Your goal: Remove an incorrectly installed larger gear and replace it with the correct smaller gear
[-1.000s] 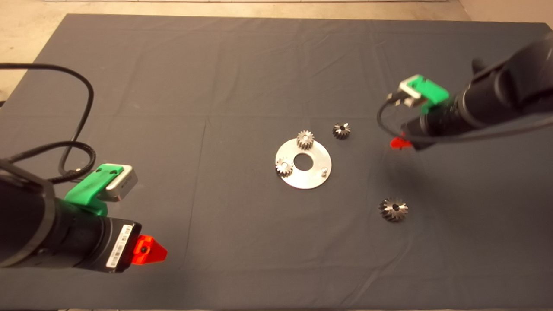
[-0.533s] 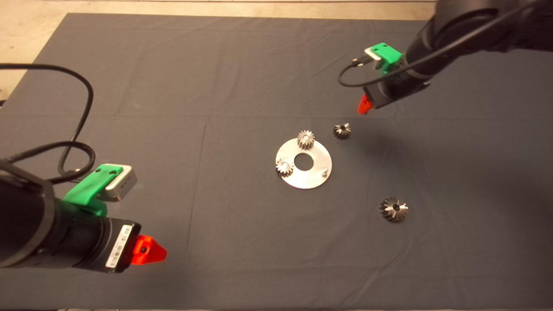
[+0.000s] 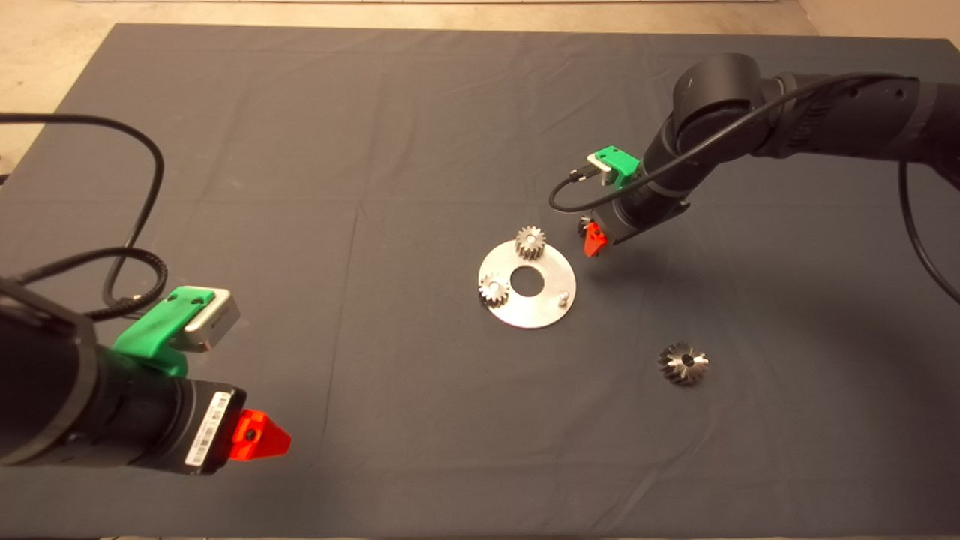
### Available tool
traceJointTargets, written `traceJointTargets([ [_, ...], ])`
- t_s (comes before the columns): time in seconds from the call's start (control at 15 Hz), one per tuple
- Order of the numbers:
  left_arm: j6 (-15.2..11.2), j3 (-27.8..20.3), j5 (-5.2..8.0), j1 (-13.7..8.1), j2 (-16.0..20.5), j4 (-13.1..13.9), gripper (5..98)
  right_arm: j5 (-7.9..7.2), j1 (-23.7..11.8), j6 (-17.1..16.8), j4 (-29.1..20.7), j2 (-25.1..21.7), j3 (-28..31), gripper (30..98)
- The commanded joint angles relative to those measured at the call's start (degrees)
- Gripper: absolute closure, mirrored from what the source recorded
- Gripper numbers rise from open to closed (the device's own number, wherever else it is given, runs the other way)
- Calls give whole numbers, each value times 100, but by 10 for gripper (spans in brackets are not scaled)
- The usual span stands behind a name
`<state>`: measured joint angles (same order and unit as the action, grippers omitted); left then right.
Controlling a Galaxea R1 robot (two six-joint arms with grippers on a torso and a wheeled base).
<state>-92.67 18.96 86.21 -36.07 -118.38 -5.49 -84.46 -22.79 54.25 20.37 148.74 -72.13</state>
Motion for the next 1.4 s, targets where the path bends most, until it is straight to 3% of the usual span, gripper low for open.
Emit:
traceJointTargets([
  [0.0, -40, -95, 18, -23, 12, 92, 54, -1, -95, -2, 301, 20, 7, 408],
  [0.13, -40, -87, 18, -23, 12, 92, 54, -9, -68, 42, 532, 47, 51, 363],
  [0.33, -40, -87, 18, -15, 12, 92, 54, -1, -60, 68, 732, -21, 51, 355],
  [0.67, -40, -87, 18, -14, 12, 92, 54, 138, 2, 758, 1180, -22, 25, 355],
  [0.87, -32, -87, 11, 3, 3, 92, 54, 481, 20, 1245, 1220, -33, 16, 355],
  [1.07, -32, -87, -34, 3, 3, 92, 54, 492, 55, 1712, 1611, -15, 60, 355],
  [1.33, -29, -87, -34, 3, 3, 92, 54, 492, 134, 1791, 1764, -77, 69, 355],
])
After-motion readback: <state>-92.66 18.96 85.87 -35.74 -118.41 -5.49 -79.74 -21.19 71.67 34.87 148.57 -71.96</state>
